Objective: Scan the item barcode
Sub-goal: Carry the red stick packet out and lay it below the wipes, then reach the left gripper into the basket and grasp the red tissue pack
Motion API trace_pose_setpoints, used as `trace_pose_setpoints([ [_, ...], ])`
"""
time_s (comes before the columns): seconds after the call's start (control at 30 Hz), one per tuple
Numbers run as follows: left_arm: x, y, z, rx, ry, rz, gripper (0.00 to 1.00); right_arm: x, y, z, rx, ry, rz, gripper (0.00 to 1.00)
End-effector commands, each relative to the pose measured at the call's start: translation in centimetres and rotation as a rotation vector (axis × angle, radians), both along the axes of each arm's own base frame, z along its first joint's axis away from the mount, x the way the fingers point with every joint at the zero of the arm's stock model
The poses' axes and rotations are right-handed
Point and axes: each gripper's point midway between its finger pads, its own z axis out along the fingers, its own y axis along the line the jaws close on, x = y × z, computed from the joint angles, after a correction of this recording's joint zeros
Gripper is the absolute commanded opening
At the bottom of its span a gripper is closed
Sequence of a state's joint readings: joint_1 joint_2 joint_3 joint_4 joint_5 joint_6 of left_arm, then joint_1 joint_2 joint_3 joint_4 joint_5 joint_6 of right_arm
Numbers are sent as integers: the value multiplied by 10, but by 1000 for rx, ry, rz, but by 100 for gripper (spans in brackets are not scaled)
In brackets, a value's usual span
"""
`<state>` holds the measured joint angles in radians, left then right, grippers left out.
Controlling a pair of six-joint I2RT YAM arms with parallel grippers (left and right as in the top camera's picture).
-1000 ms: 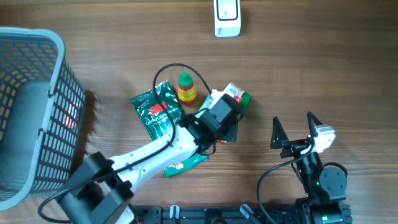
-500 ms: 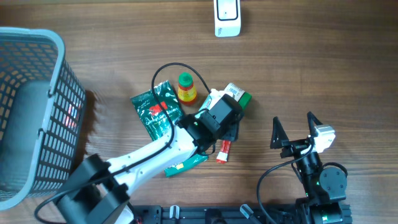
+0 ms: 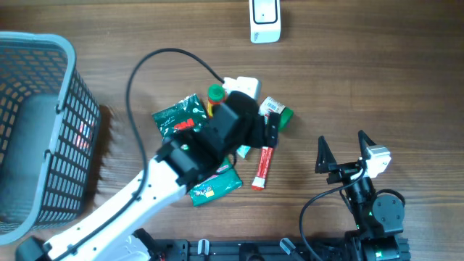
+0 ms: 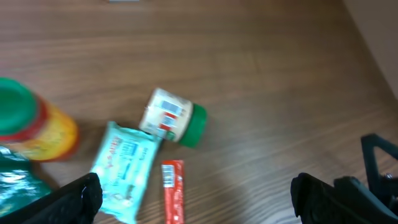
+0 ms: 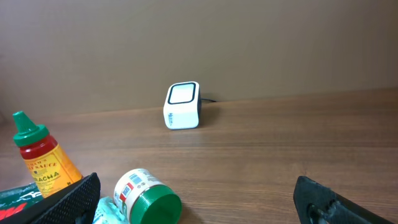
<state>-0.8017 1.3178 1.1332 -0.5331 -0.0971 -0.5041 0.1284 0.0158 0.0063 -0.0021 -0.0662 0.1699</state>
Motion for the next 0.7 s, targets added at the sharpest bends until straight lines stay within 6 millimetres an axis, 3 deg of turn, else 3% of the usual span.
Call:
trace_pose_setpoints([
  [0.0, 9, 19, 34, -20, -77, 32, 100, 0, -1, 1, -12, -6, -9, 100],
  [0.1, 13, 29, 56, -36, -130, 41, 100, 0, -1, 1, -11, -6, -9, 100],
  [0.2, 17, 45, 89, -32, -214, 53, 100, 0, -1, 1, -12, -6, -9, 100],
  [0.3, 31, 98, 136, 37, -313, 233, 100, 0, -1, 1, -11, -6, -9, 100],
  [0.43, 36, 187, 200, 57, -381, 508, 100, 0, -1, 1, -12, -6, -9, 100],
  [0.57, 28, 264, 219, 10, -353, 777, 100, 0, -1, 1, -12, -6, -9, 100],
  [0.6, 22, 293, 212, -28, -304, 880, 100, 0, -1, 1, -12, -6, -9, 100],
  [0.67, 14, 318, 197, -63, -228, 975, 100, 0, -1, 1, -11, -6, -9, 100],
])
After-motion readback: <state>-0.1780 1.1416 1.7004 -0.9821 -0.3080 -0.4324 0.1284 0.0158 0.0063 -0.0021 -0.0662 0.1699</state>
